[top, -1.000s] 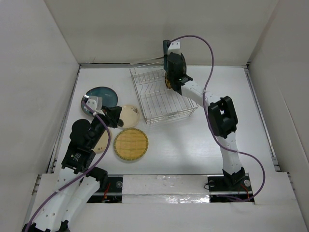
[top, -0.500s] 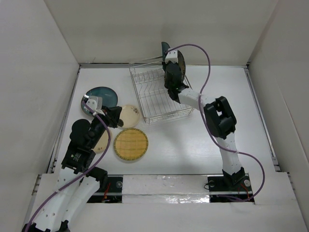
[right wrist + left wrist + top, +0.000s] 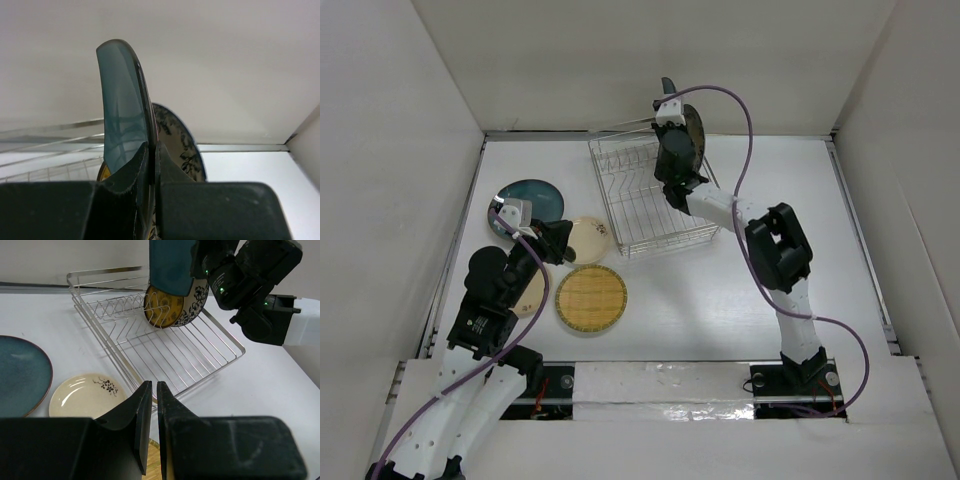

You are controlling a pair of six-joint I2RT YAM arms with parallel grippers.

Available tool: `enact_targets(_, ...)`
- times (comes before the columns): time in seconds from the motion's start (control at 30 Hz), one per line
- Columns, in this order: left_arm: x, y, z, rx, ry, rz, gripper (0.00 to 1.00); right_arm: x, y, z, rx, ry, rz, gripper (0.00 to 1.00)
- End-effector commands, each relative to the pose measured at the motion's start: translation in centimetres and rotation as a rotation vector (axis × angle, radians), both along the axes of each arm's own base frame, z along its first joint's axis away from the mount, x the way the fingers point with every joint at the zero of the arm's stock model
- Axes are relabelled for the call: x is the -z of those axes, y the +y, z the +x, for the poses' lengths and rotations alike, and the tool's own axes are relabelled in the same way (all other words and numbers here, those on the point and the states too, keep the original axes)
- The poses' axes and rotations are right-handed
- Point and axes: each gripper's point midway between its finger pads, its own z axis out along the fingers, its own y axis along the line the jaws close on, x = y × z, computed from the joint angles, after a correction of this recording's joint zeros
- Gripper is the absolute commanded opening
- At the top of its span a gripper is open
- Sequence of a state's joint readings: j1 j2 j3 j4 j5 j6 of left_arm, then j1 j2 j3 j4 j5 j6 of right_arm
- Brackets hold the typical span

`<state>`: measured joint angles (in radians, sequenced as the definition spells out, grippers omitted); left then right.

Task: Load the plates into the dish rack

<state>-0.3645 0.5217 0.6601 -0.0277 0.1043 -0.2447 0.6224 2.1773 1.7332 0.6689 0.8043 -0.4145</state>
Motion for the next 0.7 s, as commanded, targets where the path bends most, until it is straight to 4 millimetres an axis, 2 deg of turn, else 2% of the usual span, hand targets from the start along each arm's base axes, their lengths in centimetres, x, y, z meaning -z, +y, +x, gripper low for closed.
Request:
enact_targets(0.0, -0.6, -0.2, 0.2, 0.01, -0.028, -0.015, 0.06, -15.7, -3.5, -4.3, 0.059, -0.376, 0.246, 0.0)
enact_targets(0.13, -0.6, -0.2, 0.1, 0.01, -0.03, -0.015, 0.06, -15.7, -3.3, -4.3, 0.041, -0.382, 0.26, 0.0)
enact_targets(0.17, -0.6, -0.2, 0.2, 0.007, -0.028, -0.015, 0.06, -15.5, -2.7, -4.4, 0.029, -0.377, 0.263, 0.0)
enact_targets(0.27, -0.6, -0.2, 0.1, 0.008, -0.028, -0.015, 0.06, -14.2, -2.1, -3.9, 0.013, -0.359, 0.263, 0.0)
enact_targets(0.4, -0.5, -0.2, 0.2, 0.008, -0.026, -0.012, 0.06, -13.9, -1.3, -3.5, -0.026, -0.359, 0.27, 0.0)
enact_targets(0.47, -0.6, -0.2, 0.2, 0.007, -0.027, -0.013, 0.06, -14.3, -0.6, -3.3, -0.064, -0.369, 0.289, 0.0)
enact_targets(0.67, -0.5, 0.0, 0.2, 0.001, -0.028, -0.011, 0.06, -12.8, 0.2, -2.1, -0.094, -0.326, 0.311, 0.0)
